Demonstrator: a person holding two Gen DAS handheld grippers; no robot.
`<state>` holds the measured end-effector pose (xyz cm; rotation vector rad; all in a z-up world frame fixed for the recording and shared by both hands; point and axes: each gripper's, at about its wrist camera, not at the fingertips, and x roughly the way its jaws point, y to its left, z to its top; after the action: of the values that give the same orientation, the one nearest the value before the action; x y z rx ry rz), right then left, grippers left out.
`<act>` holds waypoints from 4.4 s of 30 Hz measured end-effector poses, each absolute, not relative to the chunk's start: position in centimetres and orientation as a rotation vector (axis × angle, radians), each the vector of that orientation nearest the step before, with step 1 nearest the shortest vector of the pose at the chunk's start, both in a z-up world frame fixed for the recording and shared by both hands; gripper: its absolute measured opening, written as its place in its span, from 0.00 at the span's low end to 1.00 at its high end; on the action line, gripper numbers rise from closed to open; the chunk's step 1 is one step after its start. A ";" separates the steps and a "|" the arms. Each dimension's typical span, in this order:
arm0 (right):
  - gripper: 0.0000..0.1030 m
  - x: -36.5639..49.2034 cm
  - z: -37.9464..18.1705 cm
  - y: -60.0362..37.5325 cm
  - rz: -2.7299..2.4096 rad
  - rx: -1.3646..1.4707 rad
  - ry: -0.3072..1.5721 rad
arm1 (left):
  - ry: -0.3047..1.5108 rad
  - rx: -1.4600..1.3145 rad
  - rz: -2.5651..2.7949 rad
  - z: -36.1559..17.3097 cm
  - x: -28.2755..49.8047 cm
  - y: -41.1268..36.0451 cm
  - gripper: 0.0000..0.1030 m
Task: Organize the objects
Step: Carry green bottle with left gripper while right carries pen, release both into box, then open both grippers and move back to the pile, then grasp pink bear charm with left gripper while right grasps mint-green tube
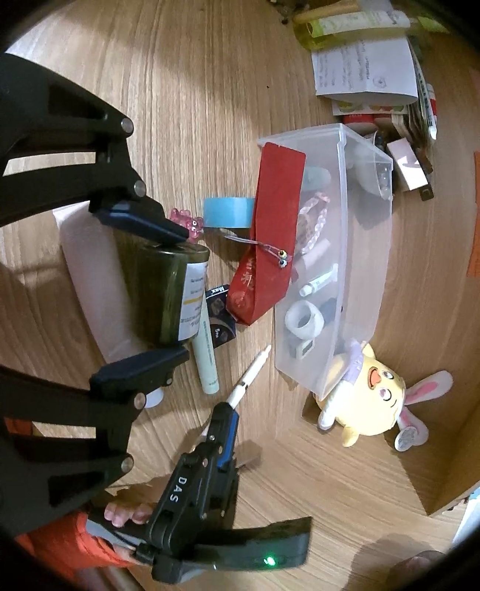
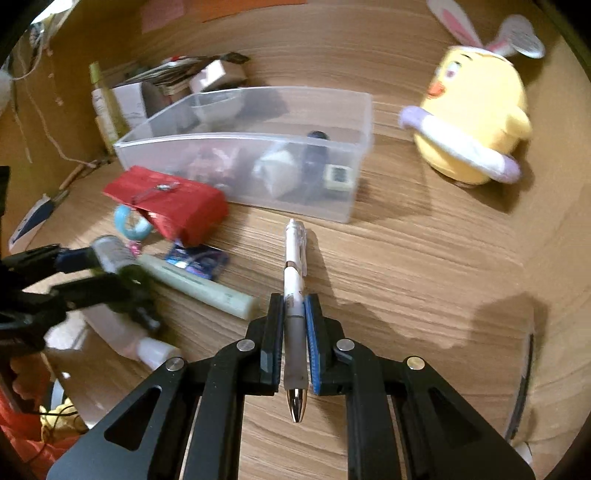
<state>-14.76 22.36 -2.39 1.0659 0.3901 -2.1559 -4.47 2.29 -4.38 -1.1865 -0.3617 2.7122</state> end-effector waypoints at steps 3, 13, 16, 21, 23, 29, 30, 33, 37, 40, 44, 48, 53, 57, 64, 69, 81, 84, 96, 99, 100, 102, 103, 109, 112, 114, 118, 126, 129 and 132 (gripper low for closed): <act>0.10 -15.1 -2.8 23.3 -2.183 1.090 0.392 | -0.367 -1.158 2.727 -3.8 -4.2 2.1 0.55; 0.11 -16.0 -3.3 22.1 -2.202 1.086 0.449 | -0.383 -1.055 2.784 -1.6 -4.2 1.3 0.55; 0.11 -16.5 -3.3 21.4 -2.206 1.081 0.465 | -0.387 -1.023 2.802 -0.7 -4.5 1.0 0.55; 0.10 -16.4 -3.1 21.0 -2.170 1.091 0.413 | -0.397 -0.980 2.831 0.6 -5.3 0.3 0.55; 0.10 -15.8 -2.4 21.2 -2.166 1.066 0.389 | -0.399 -0.969 2.843 1.1 -5.8 0.0 0.55; 0.10 -14.0 1.0 21.8 -2.159 0.959 0.335 | -0.384 -0.936 2.908 2.8 -7.3 -1.2 0.55; 0.10 -13.7 1.5 21.9 -2.160 0.941 0.330 | -0.390 -0.929 2.917 3.1 -7.8 -1.4 0.55; 0.10 -13.4 3.4 21.9 -2.163 0.883 0.311 | -0.405 -0.920 2.935 3.7 -8.7 -2.1 0.55; 0.10 -13.9 5.6 20.9 -2.197 0.813 0.287 | -0.410 -0.931 2.954 4.2 -10.5 -2.7 0.55; 0.10 -15.0 7.0 19.7 -2.225 0.770 0.262 | -0.385 -0.945 2.972 4.4 -11.6 -2.9 0.55; 0.10 -17.3 8.1 17.7 -2.245 0.755 0.228 | -0.367 -0.978 2.970 4.4 -13.3 -3.0 0.55; 0.10 -19.4 8.4 15.9 -2.259 0.761 0.235 | -0.361 -1.012 2.958 4.1 -15.0 -3.2 0.55; 0.10 -22.0 7.6 13.6 -2.271 0.791 0.279 | -0.340 -1.068 2.947 3.2 -16.8 -3.2 0.55; 0.10 -23.7 6.0 12.4 -2.263 0.841 0.324 | -0.334 -1.126 2.922 1.9 -18.3 -3.2 0.55; 0.10 -26.2 2.5 11.6 -2.214 0.970 0.375 | -0.272 -1.185 2.909 0.1 -19.5 -2.8 0.55; 0.10 -26.6 1.3 11.3 -2.181 1.011 0.393 | -0.240 -1.232 2.895 -0.9 -20.2 -2.7 0.55; 0.22 -24.6 1.8 11.5 -2.193 0.986 0.481 | -0.246 -1.180 2.894 0.6 -18.1 -2.9 0.62; 0.35 -23.6 2.7 12.3 -2.205 0.951 0.471 | -0.241 -1.140 2.921 1.4 -16.6 -3.0 0.73; 0.64 -17.4 5.7 16.3 -2.181 0.792 0.398 | -0.221 -1.043 2.977 2.7 -9.7 -3.1 0.93; 0.65 -16.1 5.0 17.0 -2.147 0.805 0.389 | -0.203 -1.063 2.974 2.0 -8.4 -2.9 0.93; 0.65 -15.7 4.5 17.2 -2.132 0.817 0.390 | -0.193 -1.078 2.972 1.5 -8.0 -2.8 0.93; 0.65 -15.0 3.7 17.4 -2.107 0.839 0.388 | -0.175 -1.110 2.960 0.6 -7.3 -2.5 0.93; 0.65 -14.7 3.1 17.5 -2.086 0.856 0.385 | -0.172 -1.125 2.952 0.2 -7.0 -2.5 0.93; 0.65 -13.0 -0.8 17.1 -1.958 0.953 0.428 | -0.175 -1.251 2.870 -3.1 -5.9 -1.9 0.93; 0.64 -12.3 -2.2 16.5 -1.927 0.970 0.479 | -0.168 -1.288 2.840 -4.2 -5.9 -1.4 0.84; 0.63 -12.2 -2.7 16.2 -1.911 0.981 0.490 | -0.165 -1.312 2.814 -4.8 -6.0 -1.1 0.76; 0.43 -12.4 -3.1 15.9 -1.899 0.998 0.503 | -0.165 -1.356 2.770 -5.9 -6.6 -0.6 0.65; 0.20 -12.4 -2.8 17.4 -1.917 0.985 0.538 | -0.034 -1.377 2.752 -6.2 -7.0 0.9 0.44; 0.18 -12.4 -2.6 18.5 -1.933 0.984 0.535 | 0.014 -1.367 2.754 -6.2 -7.0 1.2 0.33; 0.17 -12.4 -2.5 19.5 -1.960 0.987 0.526 | 0.029 -1.356 2.754 -6.3 -7.1 1.3 0.20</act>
<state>-12.44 19.54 -2.52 0.9870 0.5260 -1.9600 -7.12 1.31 -6.26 -1.3563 0.0288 2.7542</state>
